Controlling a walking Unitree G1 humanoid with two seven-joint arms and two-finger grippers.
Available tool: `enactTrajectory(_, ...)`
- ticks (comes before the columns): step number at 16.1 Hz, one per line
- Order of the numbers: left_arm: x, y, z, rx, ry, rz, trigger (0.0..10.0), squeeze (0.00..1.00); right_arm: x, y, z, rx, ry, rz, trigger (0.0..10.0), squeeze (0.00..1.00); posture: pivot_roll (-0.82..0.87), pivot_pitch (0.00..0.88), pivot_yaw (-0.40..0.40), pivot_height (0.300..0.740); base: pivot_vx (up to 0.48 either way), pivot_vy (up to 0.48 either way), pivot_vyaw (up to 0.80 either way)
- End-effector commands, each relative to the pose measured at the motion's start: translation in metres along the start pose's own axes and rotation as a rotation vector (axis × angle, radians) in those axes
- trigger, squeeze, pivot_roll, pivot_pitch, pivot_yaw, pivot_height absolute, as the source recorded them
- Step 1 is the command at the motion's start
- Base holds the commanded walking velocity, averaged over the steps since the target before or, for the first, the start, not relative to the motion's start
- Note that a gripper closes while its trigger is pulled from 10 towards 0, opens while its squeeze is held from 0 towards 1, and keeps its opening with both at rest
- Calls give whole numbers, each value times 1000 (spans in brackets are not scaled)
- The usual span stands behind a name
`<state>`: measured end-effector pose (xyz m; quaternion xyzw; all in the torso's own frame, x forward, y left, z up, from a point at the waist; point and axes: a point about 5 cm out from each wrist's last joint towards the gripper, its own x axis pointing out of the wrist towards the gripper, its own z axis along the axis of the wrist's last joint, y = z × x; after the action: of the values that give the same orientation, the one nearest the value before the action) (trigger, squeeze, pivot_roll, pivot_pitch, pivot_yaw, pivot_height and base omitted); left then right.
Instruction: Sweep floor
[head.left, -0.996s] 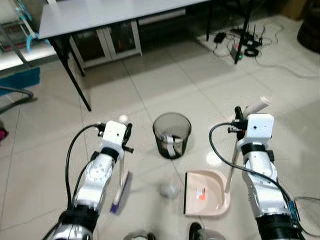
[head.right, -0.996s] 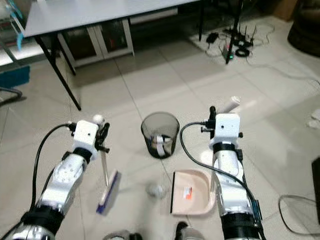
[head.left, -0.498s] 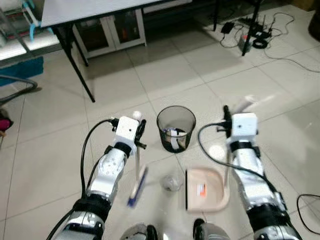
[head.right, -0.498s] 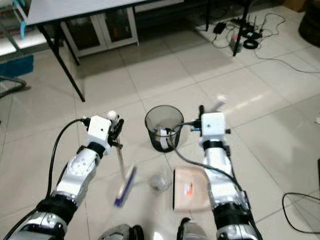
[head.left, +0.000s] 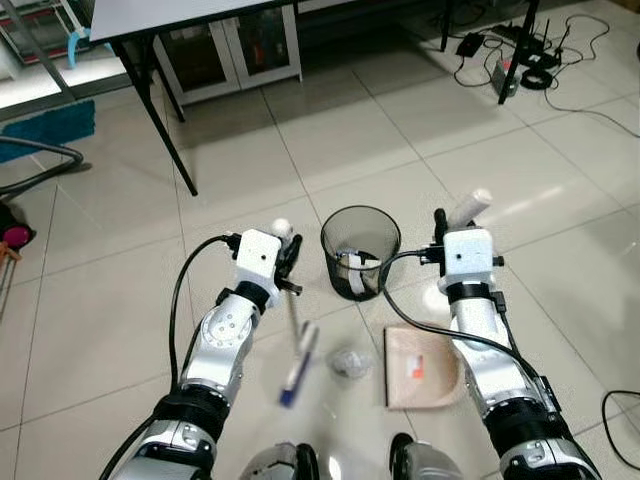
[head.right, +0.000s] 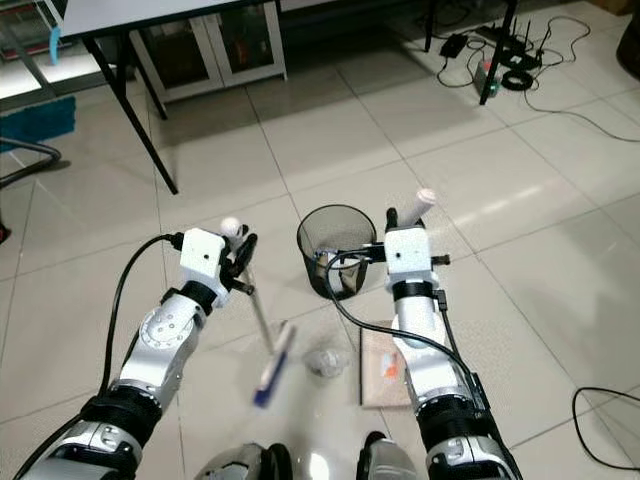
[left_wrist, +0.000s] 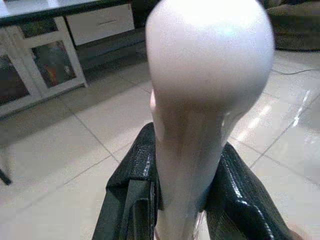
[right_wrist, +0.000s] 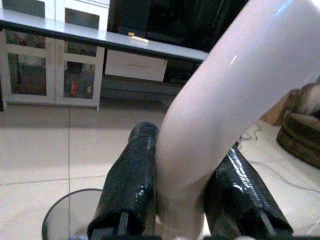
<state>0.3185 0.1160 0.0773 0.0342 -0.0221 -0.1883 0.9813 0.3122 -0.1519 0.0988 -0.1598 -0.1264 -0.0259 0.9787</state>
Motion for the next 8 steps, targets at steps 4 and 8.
enactTrajectory(4, 2, -11, 1, -175, -1, -46, 10000, 0, 0, 17, 0, -15, -30, 17, 10000, 0, 60, 196, 137, 740, 0, 0, 0)
enactTrajectory(8, 5, -15, 8, -253, -45, -38, 10000, 0, -9, 26, -13, -11, 33, 33, 10000, 0, 65, 202, 138, 740, 0, 0, 0)
